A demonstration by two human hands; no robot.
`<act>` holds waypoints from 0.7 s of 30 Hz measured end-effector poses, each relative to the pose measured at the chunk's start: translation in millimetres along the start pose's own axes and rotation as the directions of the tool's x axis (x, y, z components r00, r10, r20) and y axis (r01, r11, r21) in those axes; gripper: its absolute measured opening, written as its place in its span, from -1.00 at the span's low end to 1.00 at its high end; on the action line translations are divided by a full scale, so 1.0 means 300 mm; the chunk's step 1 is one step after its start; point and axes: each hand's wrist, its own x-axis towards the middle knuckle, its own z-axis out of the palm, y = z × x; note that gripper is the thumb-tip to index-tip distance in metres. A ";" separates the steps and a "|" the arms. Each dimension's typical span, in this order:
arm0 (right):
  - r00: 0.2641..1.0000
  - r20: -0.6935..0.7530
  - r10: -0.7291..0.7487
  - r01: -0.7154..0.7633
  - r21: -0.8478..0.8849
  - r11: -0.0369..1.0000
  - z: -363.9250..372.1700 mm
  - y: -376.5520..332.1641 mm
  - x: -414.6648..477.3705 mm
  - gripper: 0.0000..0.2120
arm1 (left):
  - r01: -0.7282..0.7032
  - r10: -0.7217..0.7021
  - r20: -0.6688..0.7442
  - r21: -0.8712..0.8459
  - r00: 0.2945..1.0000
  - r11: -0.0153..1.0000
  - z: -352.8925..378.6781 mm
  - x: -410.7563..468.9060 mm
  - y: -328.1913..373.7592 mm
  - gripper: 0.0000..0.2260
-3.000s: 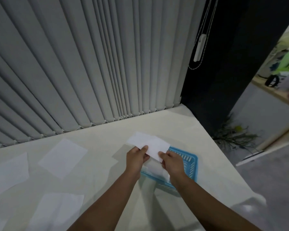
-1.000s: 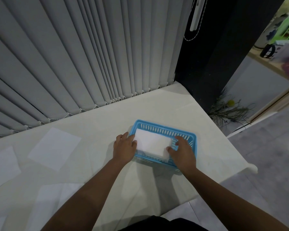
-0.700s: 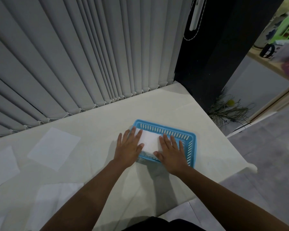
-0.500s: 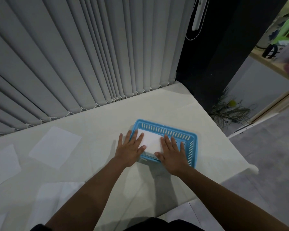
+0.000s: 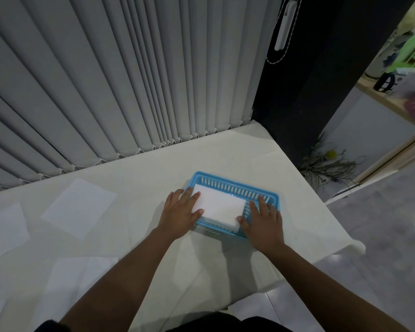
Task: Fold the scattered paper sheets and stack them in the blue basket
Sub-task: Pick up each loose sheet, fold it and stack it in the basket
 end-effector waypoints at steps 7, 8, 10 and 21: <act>0.920 -0.025 0.392 -0.322 0.522 0.789 0.001 0.060 -0.021 -0.23 | 0.328 -0.411 -0.029 -0.552 0.911 0.766 -0.013 0.004 0.012 -0.48; 0.911 0.043 0.410 -0.350 0.607 0.713 0.011 0.060 -0.017 -0.20 | 0.367 -0.439 0.041 -0.620 0.898 0.693 -0.019 0.005 0.017 -0.50; 0.915 0.100 0.392 -0.337 0.722 0.604 0.028 0.046 -0.017 -0.14 | 0.385 -0.395 0.168 -0.726 0.903 0.570 -0.027 -0.007 0.035 -0.55; 0.966 0.077 0.247 -0.230 0.695 0.681 0.070 -0.146 -0.049 -0.04 | 0.359 -0.480 0.142 -0.844 0.866 0.398 -0.041 -0.154 -0.075 -0.54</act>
